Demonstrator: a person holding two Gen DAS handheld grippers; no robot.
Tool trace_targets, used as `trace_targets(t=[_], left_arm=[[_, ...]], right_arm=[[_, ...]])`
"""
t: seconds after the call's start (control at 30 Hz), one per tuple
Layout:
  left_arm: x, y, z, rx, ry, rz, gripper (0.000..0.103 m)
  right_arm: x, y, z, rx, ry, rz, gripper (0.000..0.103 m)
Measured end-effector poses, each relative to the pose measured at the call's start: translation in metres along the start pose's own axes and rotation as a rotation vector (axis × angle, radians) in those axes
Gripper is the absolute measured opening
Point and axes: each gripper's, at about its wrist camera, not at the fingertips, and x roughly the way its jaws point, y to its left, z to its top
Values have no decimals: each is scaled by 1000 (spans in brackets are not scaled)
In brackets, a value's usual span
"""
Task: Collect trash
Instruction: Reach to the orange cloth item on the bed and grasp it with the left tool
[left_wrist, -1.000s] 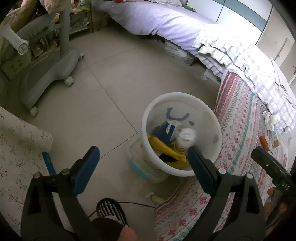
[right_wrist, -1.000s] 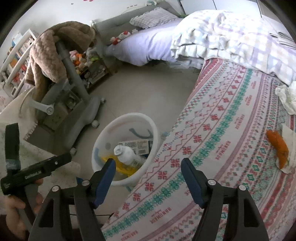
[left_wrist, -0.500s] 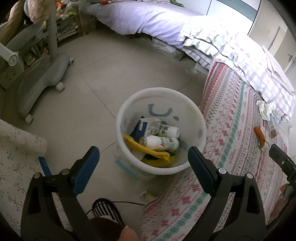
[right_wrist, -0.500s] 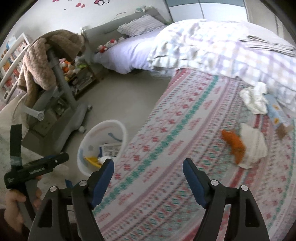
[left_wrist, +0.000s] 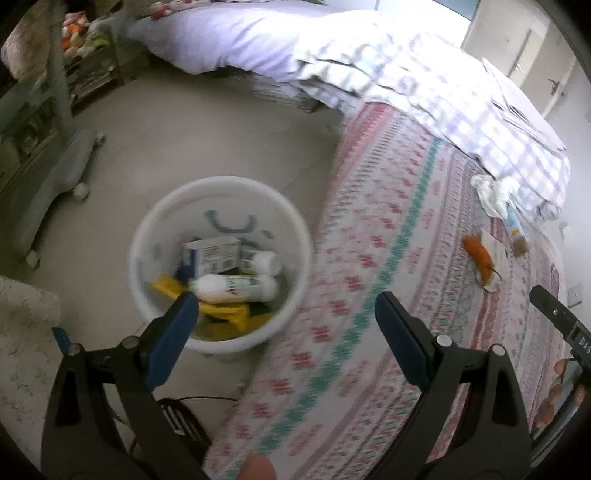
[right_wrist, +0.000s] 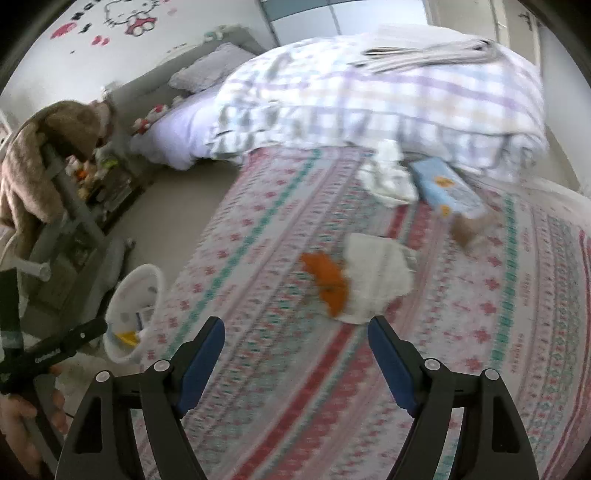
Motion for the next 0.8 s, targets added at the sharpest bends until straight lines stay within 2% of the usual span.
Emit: trace_targets(t=[0.4, 0.8], left_arm=[[19, -86, 1, 102, 20, -57, 96], [40, -163, -5, 188, 22, -116, 96]], right_arm=[[-21, -71, -6, 28, -5, -108, 82], [-21, -114, -8, 85, 5, -140, 82]])
